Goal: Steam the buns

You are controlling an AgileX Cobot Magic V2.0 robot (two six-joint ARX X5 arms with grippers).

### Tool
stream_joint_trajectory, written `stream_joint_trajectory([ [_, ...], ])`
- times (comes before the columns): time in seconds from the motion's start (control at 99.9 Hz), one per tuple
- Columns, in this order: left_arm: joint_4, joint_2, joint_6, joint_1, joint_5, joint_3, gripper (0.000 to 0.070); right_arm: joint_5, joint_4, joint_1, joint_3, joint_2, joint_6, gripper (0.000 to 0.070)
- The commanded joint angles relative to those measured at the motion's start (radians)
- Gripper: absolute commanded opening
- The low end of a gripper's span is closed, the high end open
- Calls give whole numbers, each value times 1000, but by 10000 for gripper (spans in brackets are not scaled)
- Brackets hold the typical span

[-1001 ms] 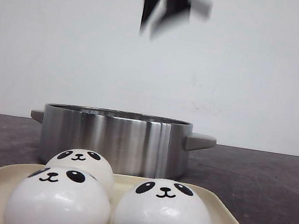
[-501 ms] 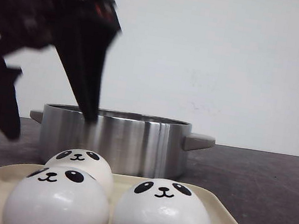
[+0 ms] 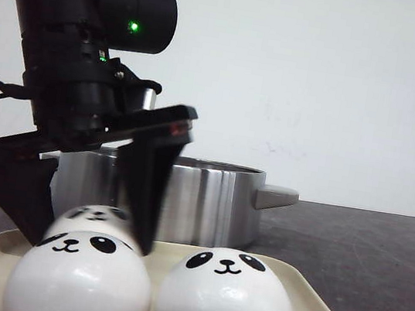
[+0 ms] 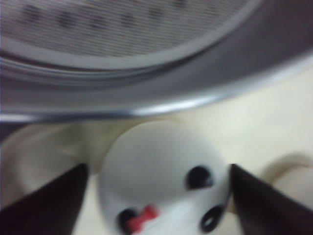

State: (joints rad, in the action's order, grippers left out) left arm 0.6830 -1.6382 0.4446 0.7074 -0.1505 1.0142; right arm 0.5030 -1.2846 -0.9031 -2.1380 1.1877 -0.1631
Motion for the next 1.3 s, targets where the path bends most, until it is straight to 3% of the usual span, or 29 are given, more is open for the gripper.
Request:
stream_joint_trajectory([
  [0.0,-2,-24,5,8,18,10,196,3,-3,-11,-20,-1,-16,1],
  [0.07,-2,-24,-9,8,18,10,0,3,-9,-11,-20,-1,-16,1],
  [0.27,23,21,-44,10,-35,18,5,32,-19,-11,-20,1,-14,1],
  [0.491,45,224,-47,38,-100,81,5,33,-23,-11,-20,1,-13,1],
  [0.691,41,314,-123,21,-18,279,5,32,-22,-11,-20,1,-13,1],
  [0.891,182,140,-266,-93,-11,542,5,32,-20,-11,-20,8,-13,1],
  [1.021,244,-20,-326,-158,36,666,5,32,-21,-11,-20,8,-12,1],
  [1.291,296,-318,-351,-237,78,843,5,32,-60,-11,-20,7,-14,1],
])
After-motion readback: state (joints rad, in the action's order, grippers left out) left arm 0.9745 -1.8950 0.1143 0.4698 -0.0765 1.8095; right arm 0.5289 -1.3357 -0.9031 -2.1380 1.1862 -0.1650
